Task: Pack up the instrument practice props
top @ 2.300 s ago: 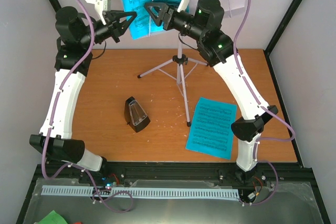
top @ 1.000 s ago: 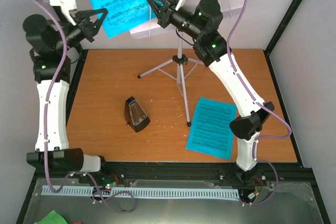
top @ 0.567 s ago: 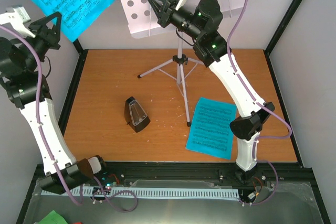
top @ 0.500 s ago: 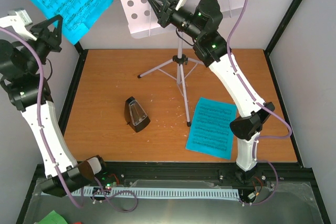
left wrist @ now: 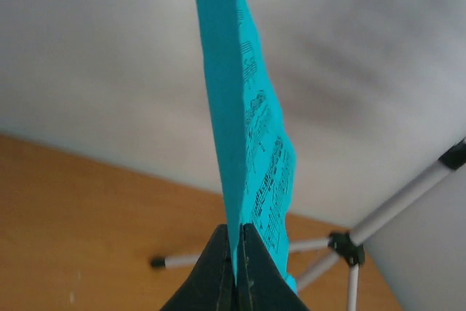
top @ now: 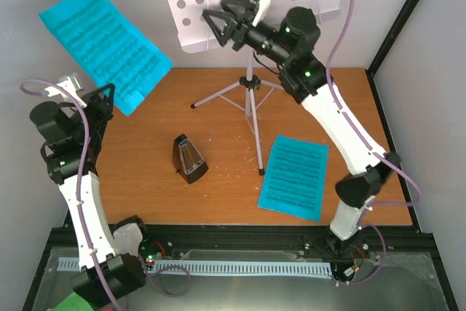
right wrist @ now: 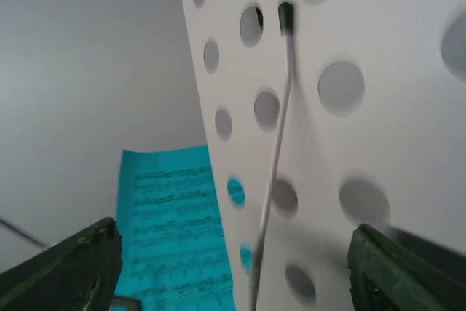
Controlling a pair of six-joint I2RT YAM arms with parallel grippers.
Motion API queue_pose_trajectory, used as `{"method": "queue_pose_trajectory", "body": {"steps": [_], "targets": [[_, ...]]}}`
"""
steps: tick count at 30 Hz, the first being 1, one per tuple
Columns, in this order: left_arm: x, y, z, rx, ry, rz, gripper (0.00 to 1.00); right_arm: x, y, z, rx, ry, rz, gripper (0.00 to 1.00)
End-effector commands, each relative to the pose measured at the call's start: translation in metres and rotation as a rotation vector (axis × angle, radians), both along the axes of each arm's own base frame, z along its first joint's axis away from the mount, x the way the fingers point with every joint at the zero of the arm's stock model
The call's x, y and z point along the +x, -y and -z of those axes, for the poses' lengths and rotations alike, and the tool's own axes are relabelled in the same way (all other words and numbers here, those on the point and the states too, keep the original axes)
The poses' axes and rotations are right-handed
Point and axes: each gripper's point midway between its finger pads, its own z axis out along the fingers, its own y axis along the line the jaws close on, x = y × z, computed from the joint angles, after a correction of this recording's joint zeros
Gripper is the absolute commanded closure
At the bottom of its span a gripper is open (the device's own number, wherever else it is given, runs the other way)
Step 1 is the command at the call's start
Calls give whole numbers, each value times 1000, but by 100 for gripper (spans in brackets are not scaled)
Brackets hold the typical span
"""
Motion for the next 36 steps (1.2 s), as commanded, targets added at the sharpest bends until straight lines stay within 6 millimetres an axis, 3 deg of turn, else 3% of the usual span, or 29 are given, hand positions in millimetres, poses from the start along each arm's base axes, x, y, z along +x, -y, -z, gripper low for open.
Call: {"method": "queue_pose_trajectory", "body": {"steps": [1,3,8,9,11,15,18,23,28,32,36], "targets": [[-5,21,35,-57,-80,142,100,-42,32,-15,69,88,-4,10],[-9,31,40,-38,-97,189,100,-56,47,-12,78,105,24,1],[-14,69,47,4,-135,309,100,-78,89,14,2,100,175,0],[-17,77,48,-19,-142,350,100,-82,105,17,-8,94,244,0],[-22,90,49,-84,-151,431,100,-80,131,40,-55,61,380,0],[-36,125,23,-113,-109,550,100,-73,188,95,-164,-10,680,0],[-42,157,15,-115,-129,647,100,-72,217,135,-270,-43,824,0],[-48,214,34,-120,-224,802,100,-59,268,201,-456,-153,1099,0],[-67,282,57,-87,-329,975,100,-40,311,258,-503,-356,1178,0],[-96,336,59,-85,-350,1122,99,-37,343,276,-457,-443,1239,0],[-117,373,58,-83,-365,1234,100,-42,373,280,-417,-490,1311,0]]}}
